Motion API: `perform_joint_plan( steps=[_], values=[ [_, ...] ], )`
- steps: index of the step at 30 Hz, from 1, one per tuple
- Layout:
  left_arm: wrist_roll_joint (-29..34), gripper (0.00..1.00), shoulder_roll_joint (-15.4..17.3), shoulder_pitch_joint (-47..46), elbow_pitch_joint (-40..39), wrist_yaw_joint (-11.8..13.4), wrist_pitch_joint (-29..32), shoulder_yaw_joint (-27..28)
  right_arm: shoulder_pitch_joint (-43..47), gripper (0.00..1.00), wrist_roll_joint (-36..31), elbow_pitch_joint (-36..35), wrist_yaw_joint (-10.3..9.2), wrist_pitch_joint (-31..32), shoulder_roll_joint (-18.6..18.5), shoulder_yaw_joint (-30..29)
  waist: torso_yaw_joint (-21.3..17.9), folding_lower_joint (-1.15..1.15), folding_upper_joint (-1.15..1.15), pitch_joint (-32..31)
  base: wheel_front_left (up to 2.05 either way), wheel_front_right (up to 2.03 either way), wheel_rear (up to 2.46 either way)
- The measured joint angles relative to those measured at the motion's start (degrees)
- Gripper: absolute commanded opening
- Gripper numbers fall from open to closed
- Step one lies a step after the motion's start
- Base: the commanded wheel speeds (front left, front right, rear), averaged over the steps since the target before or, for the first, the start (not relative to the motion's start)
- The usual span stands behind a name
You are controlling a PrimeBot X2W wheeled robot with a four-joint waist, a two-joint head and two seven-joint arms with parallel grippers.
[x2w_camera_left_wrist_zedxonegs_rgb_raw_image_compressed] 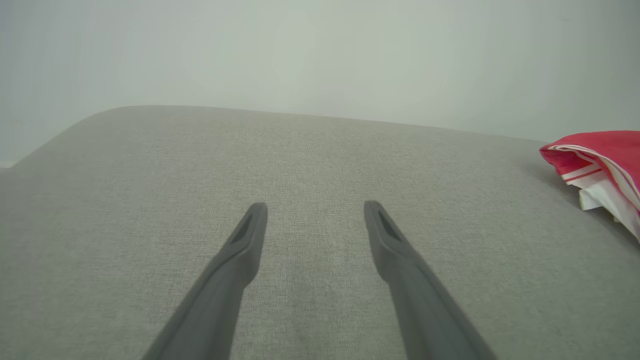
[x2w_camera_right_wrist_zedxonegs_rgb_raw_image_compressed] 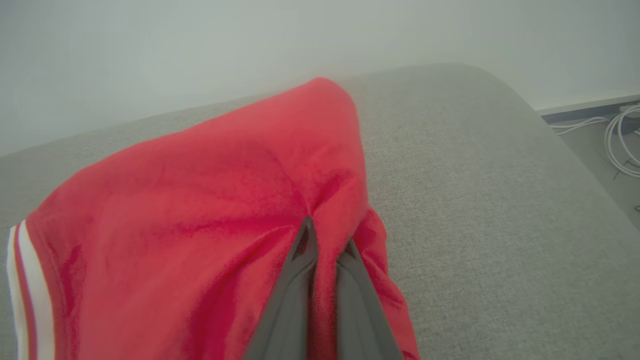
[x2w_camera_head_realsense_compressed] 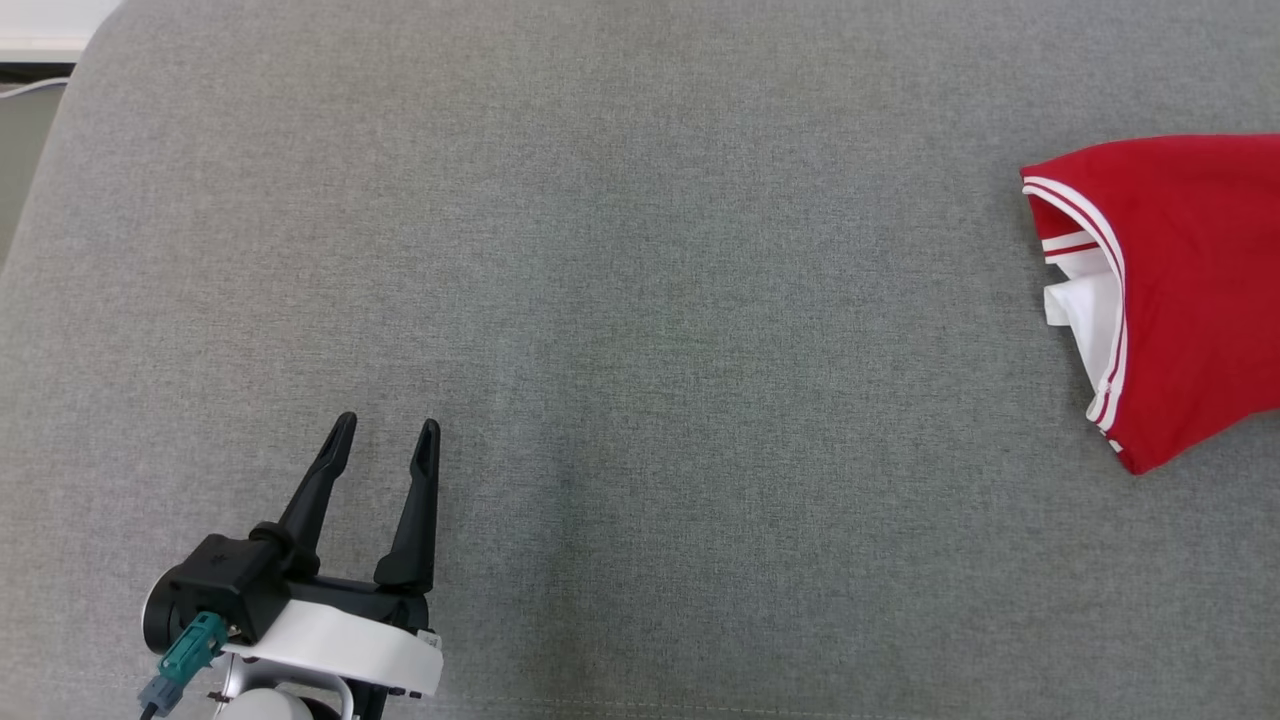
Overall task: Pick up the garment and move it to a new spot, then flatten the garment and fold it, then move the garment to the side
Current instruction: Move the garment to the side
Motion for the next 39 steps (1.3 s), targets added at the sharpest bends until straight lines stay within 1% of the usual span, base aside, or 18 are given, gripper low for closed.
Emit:
perform_joint_plan(
  steps=[2, 3, 4, 9, 14, 17, 20, 22, 25, 28, 31, 33, 35, 39],
  values=[
    [0.2, 1.00, 0.2, 0.0, -0.1, 0.0, 0.0, 0.0, 0.5, 0.00, -0.1, 1.8, 0.00, -1.5, 1.5, -0.1, -0.1, 0.00, 0.00, 0.3, 0.00, 0.00, 0.00],
    [0.4, 1.00, 0.2, 0.0, -0.1, 0.0, 0.0, 0.0, 0.8, 0.44, 0.0, 2.6, 0.00, -2.0, 2.1, -0.5, -0.2, 0.00, 0.00, 0.3, 0.00, 0.00, 0.00],
    [0.4, 1.00, 0.3, 0.0, -0.1, 0.0, 0.0, 0.0, 1.1, 1.00, 0.2, 3.7, 0.00, -2.5, 2.5, -0.7, -0.2, 0.00, 0.00, 0.3, 0.00, 0.00, 0.00],
    [0.4, 1.00, 0.5, 0.0, -0.1, 0.0, 0.0, 0.1, 1.3, 1.00, 0.2, 7.3, -0.01, -5.9, 4.0, -2.0, -0.6, 0.00, 0.00, -0.4, 0.00, 0.00, 0.00],
    [0.4, 1.00, 0.8, 0.0, -0.1, 0.0, 0.0, 0.3, 2.4, 1.00, -1.1, 8.2, -0.01, -8.2, 4.5, -4.1, -1.1, 0.00, 0.00, -2.1, 0.00, 0.00, 0.00],
    [0.3, 1.00, 1.3, 0.4, -0.1, 0.6, 0.0, 1.1, 2.7, 1.00, -9.5, 6.4, -0.01, -8.7, 5.8, -12.0, -2.0, 0.00, 0.00, -4.5, 0.00, 0.00, 0.00],
    [0.3, 1.00, 2.2, 1.3, -0.2, 0.8, 0.1, 1.5, 4.7, 1.00, -20.0, 1.7, -0.01, -8.7, 8.1, -21.9, -2.8, 0.00, 0.00, -6.4, 0.00, 0.00, 0.00],
    [0.3, 1.00, 2.6, 2.0, -0.2, 1.2, 0.1, 1.6, 8.7, 1.00, -27.5, -2.6, -0.01, -8.7, 11.4, -28.9, -3.2, 0.00, 0.00, -7.8, 0.00, 0.00, 0.00],
    [0.2, 1.00, 3.0, 3.1, -0.1, 1.6, 0.7, 1.9, 16.6, 1.00, -38.4, -11.0, -0.01, -8.7, 19.2, -37.1, -3.7, 0.00, 0.00, -10.0, 0.00, 0.00, 0.00],
    [-0.2, 1.00, 3.7, 4.6, -0.1, 2.1, 1.5, 2.2, 24.8, 1.00, -47.5, -19.4, -0.01, -8.7, 28.2, -40.2, -4.1, 0.00, 0.00, -12.3, 0.00, 0.00, 0.00],
    [-0.7, 1.00, 4.2, 6.2, -0.1, 2.8, 2.1, 2.6, 31.3, 1.00, -54.1, -25.6, 0.00, -8.7, 35.0, -40.9, -4.2, 0.00, 0.00, -14.5, 0.00, 0.00, 0.00],
    [-0.7, 1.00, 4.4, 7.0, -0.2, 3.3, 2.6, 2.7, 34.3, 1.00, -57.7, -28.7, 0.00, -8.7, 37.8, -40.9, -4.2, 0.00, 0.00, -15.8, 0.00, 0.00, 0.00],
    [-0.7, 1.00, 4.6, 7.7, -0.3, 3.6, 2.9, 2.7, 36.6, 1.00, -60.1, -30.8, 0.00, -8.7, 39.9, -40.8, -4.1, 0.00, 0.00, -16.9, 0.00, 0.00, 0.00],
    [-0.7, 1.00, 4.7, 8.9, -0.8, 4.1, 3.7, 2.7, 40.2, 1.00, -62.8, -34.0, 0.00, -7.6, 42.4, -40.7, -3.7, 0.00, 0.00, -18.7, 0.00, 0.00, 0.00]
  ],
)
